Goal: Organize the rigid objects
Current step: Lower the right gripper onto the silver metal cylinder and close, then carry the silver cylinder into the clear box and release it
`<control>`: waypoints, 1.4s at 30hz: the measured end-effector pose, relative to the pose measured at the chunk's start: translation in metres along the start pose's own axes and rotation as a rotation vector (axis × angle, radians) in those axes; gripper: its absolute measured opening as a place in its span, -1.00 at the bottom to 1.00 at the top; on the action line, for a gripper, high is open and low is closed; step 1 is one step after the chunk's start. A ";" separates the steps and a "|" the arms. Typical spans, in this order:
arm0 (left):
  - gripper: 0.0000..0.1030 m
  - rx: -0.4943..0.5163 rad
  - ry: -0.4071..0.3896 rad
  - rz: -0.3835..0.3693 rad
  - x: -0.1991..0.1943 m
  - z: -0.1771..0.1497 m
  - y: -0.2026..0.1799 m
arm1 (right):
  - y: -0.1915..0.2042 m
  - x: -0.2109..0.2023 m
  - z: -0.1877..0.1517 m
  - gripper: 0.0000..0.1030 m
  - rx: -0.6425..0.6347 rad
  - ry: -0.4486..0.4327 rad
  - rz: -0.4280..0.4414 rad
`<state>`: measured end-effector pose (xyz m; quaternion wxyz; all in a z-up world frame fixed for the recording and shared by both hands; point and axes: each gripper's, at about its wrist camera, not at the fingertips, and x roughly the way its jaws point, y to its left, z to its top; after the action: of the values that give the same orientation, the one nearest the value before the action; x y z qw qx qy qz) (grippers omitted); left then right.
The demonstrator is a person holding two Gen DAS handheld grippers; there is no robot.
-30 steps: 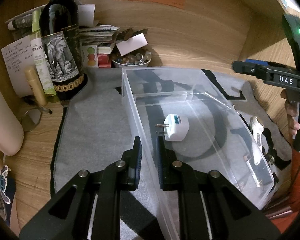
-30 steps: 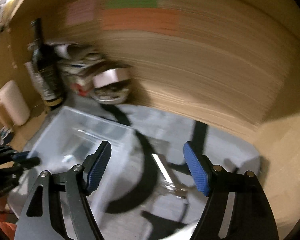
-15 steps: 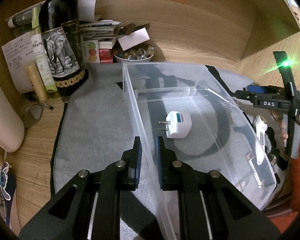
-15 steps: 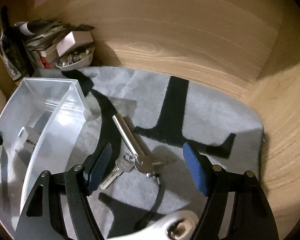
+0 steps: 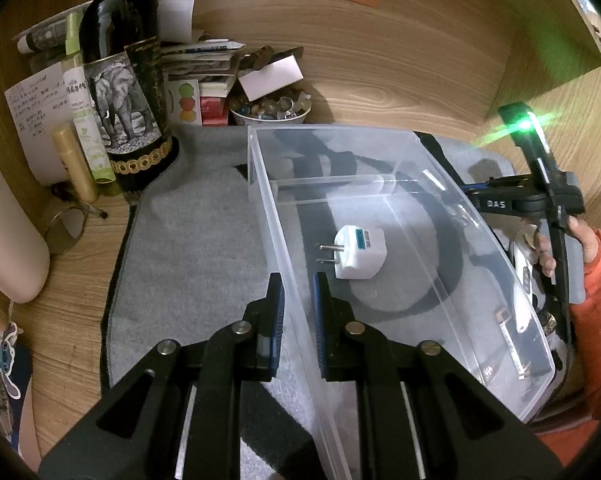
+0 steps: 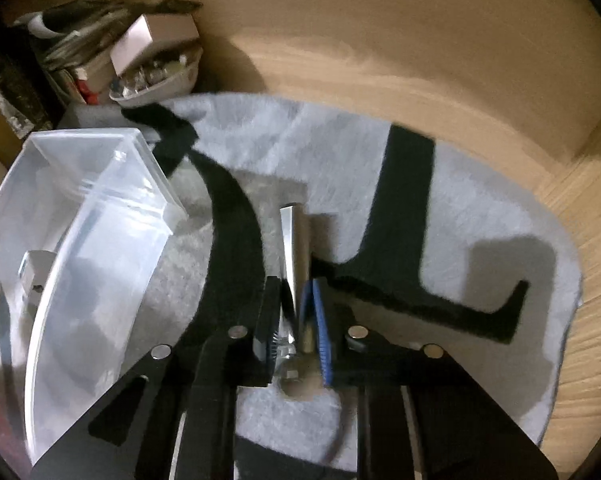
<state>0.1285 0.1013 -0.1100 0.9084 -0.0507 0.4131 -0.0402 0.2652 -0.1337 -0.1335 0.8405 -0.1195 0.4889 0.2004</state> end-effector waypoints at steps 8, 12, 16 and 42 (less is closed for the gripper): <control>-0.75 0.002 -0.003 0.000 -0.002 -0.001 0.001 | 0.002 -0.056 -0.015 -0.72 0.030 -0.168 -0.041; -0.75 -0.003 -0.003 -0.003 -0.002 -0.001 0.001 | -0.002 -0.085 -0.016 -0.72 0.050 -0.240 -0.043; -0.75 -0.003 -0.007 -0.003 -0.003 -0.001 0.001 | 0.004 -0.099 -0.005 -0.72 0.038 -0.288 -0.040; -0.75 -0.013 -0.021 -0.010 -0.007 -0.001 -0.001 | 0.109 -0.143 0.009 -0.72 -0.171 -0.443 0.108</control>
<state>0.1231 0.1012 -0.1051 0.9122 -0.0590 0.4034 -0.0413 0.1598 -0.0648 -0.0052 0.9022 -0.1172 0.2794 0.3071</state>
